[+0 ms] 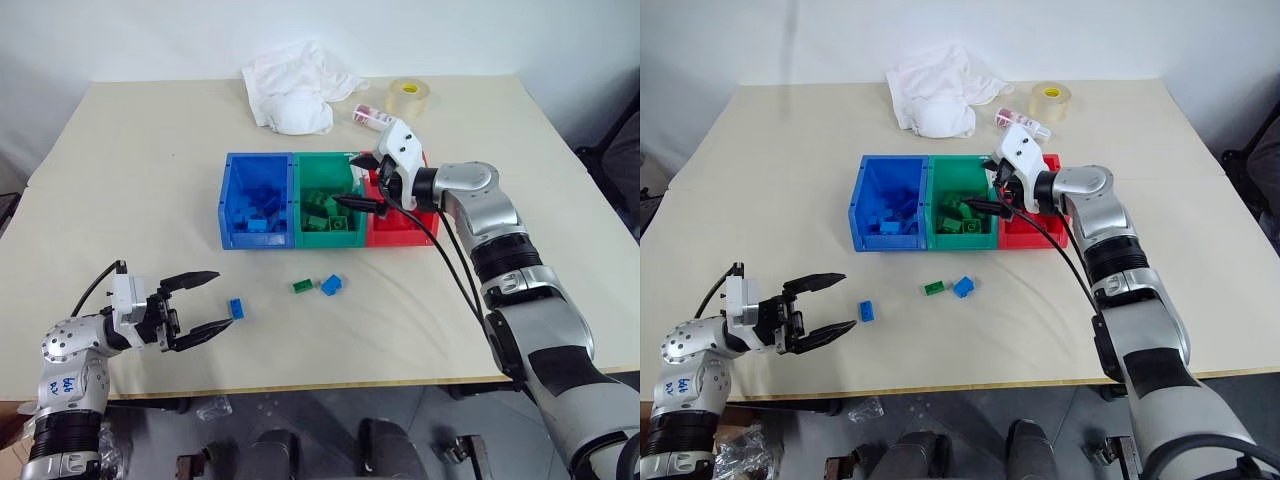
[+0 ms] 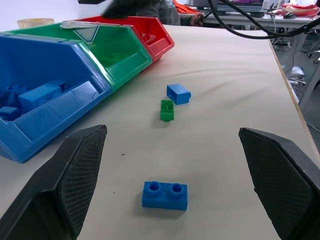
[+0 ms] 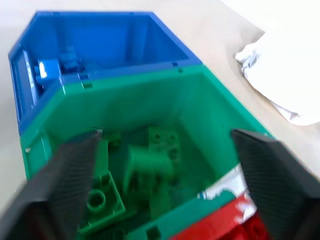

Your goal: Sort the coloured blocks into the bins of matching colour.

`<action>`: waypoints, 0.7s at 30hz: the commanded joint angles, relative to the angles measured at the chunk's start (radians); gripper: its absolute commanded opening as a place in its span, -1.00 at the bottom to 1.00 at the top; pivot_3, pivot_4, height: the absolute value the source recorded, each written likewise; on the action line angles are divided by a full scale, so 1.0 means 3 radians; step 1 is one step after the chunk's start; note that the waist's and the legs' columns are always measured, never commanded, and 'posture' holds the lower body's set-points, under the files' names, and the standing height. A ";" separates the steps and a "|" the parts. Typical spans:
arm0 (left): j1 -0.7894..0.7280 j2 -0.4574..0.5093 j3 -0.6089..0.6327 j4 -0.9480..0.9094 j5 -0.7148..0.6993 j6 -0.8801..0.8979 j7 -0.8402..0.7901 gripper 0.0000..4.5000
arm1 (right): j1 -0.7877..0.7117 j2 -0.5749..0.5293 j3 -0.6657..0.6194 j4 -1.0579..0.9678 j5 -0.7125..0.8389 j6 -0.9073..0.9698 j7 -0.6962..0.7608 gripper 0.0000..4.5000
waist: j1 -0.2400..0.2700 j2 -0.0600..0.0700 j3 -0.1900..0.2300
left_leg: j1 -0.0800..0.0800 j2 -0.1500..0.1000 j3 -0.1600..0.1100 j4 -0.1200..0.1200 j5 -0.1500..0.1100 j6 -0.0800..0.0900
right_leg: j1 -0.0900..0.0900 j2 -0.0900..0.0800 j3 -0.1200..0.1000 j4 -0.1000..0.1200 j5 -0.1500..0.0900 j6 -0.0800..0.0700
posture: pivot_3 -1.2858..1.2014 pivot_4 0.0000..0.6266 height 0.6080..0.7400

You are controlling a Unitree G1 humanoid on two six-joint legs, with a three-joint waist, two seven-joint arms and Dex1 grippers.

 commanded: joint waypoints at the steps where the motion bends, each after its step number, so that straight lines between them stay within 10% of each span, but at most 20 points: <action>1: -0.0040 -0.0008 0.0003 -0.0034 -0.0039 -0.0051 -0.0020 1.00 | -0.0004 -0.0101 -0.0122 -0.0183 0.0045 -0.0072 0.0094 0.99 | -0.0010 0.0000 0.0000 | 0.0000 0.0000 0.0000 0.0000 0.0000 0.0000 | 0.0000 0.0000 0.0000 0.0000 0.0000 0.0000 | 0.03 -0.52 1.00; 21: -0.0566 0.0000 -0.0154 0.0655 0.0032 -0.0171 -0.0332 1.00 | 0.3130 -0.1932 -0.1352 -0.3392 0.1184 0.1495 0.0890 0.99 | 0.0107 0.0000 0.0000 | -0.0001 0.0002 0.0014 0.0007 -0.0001 0.0002 | 0.0005 -0.0001 -0.0001 -0.0006 0.0000 0.0000 | 0.03 -0.52 1.00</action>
